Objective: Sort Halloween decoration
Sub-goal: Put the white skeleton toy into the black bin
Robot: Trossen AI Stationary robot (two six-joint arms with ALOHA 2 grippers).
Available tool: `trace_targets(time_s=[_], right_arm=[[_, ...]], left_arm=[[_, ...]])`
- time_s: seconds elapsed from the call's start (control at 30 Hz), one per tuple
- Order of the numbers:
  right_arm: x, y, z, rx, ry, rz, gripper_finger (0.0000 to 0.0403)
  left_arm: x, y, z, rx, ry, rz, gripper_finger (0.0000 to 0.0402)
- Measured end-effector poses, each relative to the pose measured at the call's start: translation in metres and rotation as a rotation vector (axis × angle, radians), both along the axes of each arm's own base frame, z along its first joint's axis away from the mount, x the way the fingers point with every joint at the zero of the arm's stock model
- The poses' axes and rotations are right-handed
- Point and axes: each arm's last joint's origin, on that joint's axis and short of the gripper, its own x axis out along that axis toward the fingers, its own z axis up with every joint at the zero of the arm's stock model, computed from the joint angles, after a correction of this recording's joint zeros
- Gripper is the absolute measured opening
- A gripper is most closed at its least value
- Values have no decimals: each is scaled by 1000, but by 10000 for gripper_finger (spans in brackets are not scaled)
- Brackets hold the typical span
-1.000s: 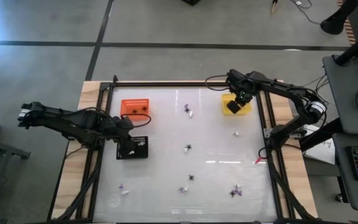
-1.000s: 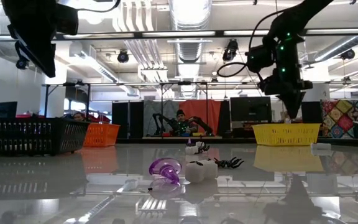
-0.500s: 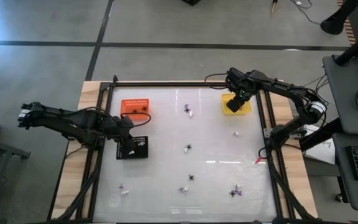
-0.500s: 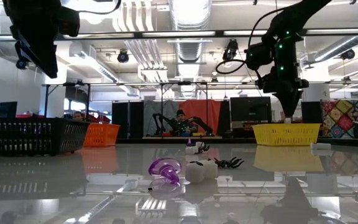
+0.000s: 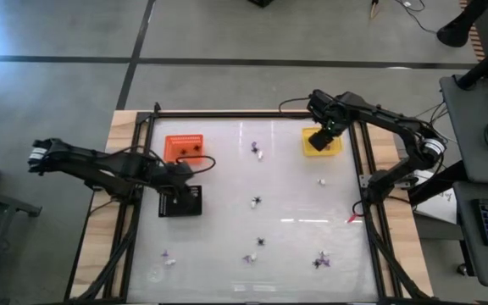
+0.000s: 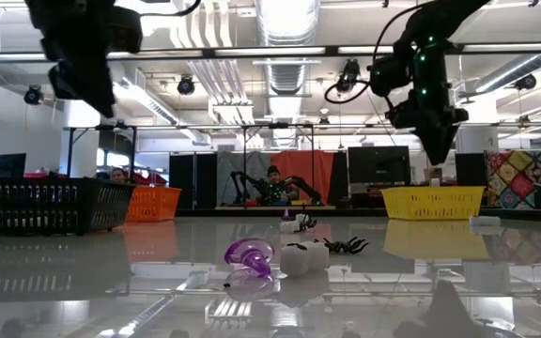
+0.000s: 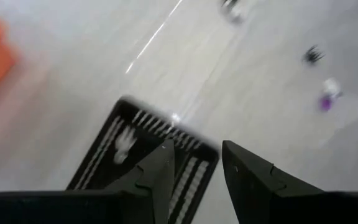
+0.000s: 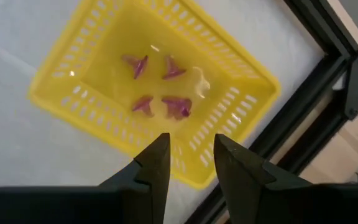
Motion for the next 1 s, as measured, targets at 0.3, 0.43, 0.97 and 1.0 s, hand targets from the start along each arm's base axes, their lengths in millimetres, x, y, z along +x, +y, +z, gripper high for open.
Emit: trace_targets(time_s=[0.3, 0.43, 0.97, 1.0], right_arm=[[7, 10, 16, -26, -34, 1, 116], [10, 12, 22, -41, -53, -3, 116], [13, 23, 34, -47, -85, -127, 116], [12, 24, 35, -41, -79, -131, 116]], left_arm=[[45, 4, -21, 33, -60, 4, 118], [61, 14, -39, 14, -10, 71, 118], [164, 17, -46, -44, 59, 98, 118], [170, 17, -46, -44, 57, 98, 118]])
